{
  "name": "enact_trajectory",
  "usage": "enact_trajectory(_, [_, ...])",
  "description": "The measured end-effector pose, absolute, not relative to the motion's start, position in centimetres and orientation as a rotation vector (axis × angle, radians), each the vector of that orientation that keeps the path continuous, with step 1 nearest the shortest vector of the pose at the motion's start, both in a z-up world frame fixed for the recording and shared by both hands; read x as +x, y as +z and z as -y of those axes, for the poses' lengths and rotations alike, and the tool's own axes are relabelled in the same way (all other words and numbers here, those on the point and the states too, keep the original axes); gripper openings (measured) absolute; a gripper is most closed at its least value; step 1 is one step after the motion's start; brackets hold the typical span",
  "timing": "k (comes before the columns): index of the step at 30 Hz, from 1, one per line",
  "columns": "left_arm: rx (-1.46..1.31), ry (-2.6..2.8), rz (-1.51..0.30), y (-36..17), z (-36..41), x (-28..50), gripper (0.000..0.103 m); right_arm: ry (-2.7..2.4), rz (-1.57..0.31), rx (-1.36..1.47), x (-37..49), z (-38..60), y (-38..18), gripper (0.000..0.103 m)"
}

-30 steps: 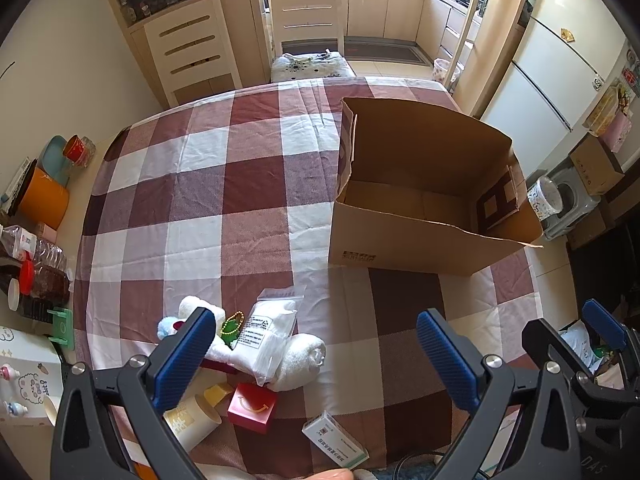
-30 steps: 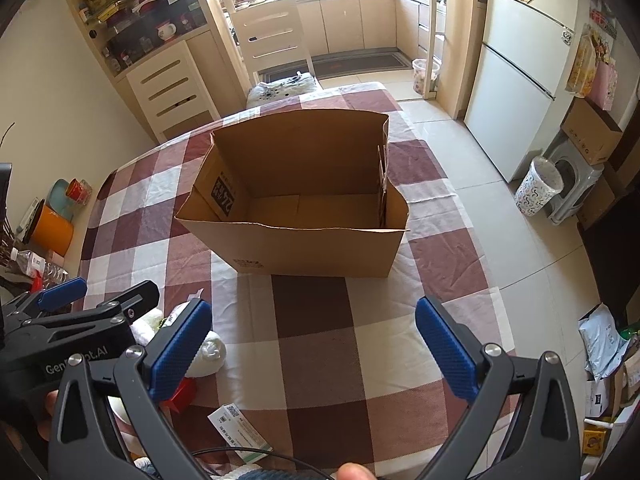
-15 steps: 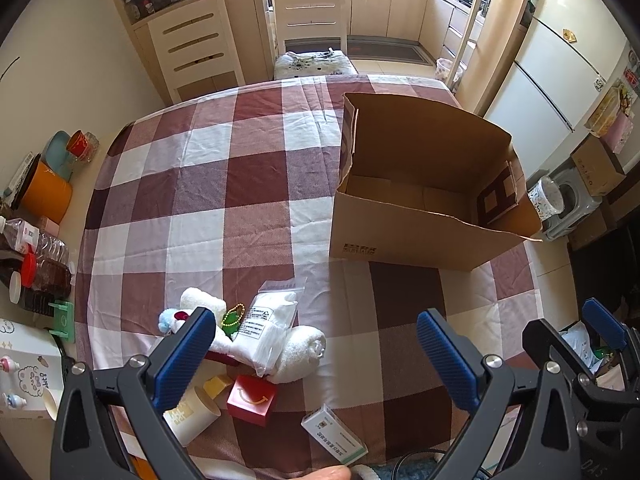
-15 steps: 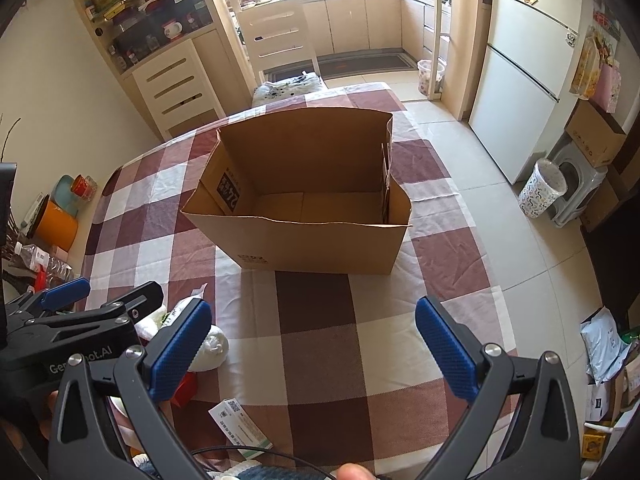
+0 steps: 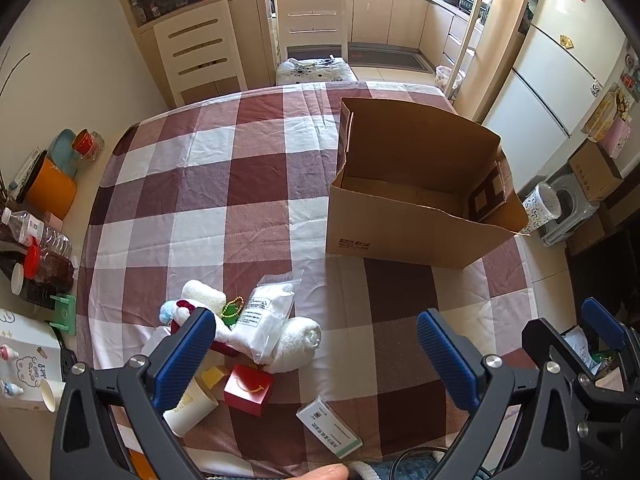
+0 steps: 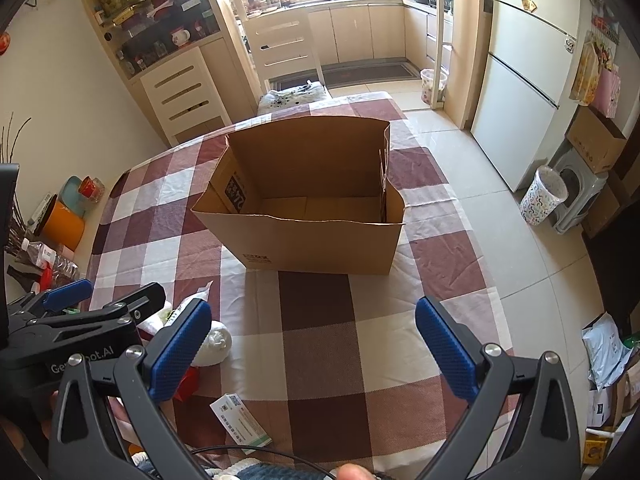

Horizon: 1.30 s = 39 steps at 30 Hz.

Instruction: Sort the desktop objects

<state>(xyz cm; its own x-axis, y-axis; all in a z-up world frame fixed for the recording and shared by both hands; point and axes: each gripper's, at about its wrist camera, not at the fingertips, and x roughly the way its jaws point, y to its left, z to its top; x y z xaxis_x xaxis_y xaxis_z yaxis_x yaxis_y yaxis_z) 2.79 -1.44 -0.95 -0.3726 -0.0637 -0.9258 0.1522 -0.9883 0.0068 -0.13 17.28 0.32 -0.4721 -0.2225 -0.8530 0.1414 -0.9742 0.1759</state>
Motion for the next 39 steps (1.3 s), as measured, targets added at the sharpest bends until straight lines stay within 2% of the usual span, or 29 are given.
enact_trajectory(7, [1.698,-2.456,-0.229,-2.6,2.7,4.7,0.103,-2.443,0.115,1.512,0.6,-17.4,-1.4,0.103])
enact_trajectory(15, [1.685,-2.339,-0.292,-7.4,9.3,9.5,0.103,-2.300,0.000,1.640,1.8,-17.1,-8.4,0.103])
enact_trajectory(18, [1.706,-2.305,-0.248,-9.5,11.5,12.8,0.103,-2.208,-0.042,1.675,2.8,-16.5,-11.0,0.103])
enact_trajectory(23, [1.681,-2.305,-0.132,-12.3,14.7,18.6,0.103,-2.026,-0.006,1.704,4.3,-14.3,-14.1,0.103])
enact_trajectory(25, [1.666,-2.315,-0.118,-13.5,15.8,20.2,0.103,-1.985,-0.034,1.691,4.9,-12.8,-14.6,0.103])
enact_trajectory(32, [1.599,-2.455,-0.288,-15.0,17.1,21.4,0.102,-1.876,-0.200,1.618,7.2,-7.1,-16.4,0.102])
enact_trajectory(35, [1.624,-2.495,-0.325,-16.2,16.7,20.0,0.102,-1.893,-0.360,1.539,9.0,-5.1,-17.2,0.102])
enact_trajectory(37, [1.661,-2.512,-0.337,-17.4,16.2,19.2,0.093,-1.872,-0.408,1.531,10.1,-4.2,-18.2,0.101])
enact_trajectory(39, [1.708,-2.524,-0.344,-18.5,15.7,18.5,0.066,-1.859,-0.413,1.530,10.9,-3.5,-19.1,0.098])
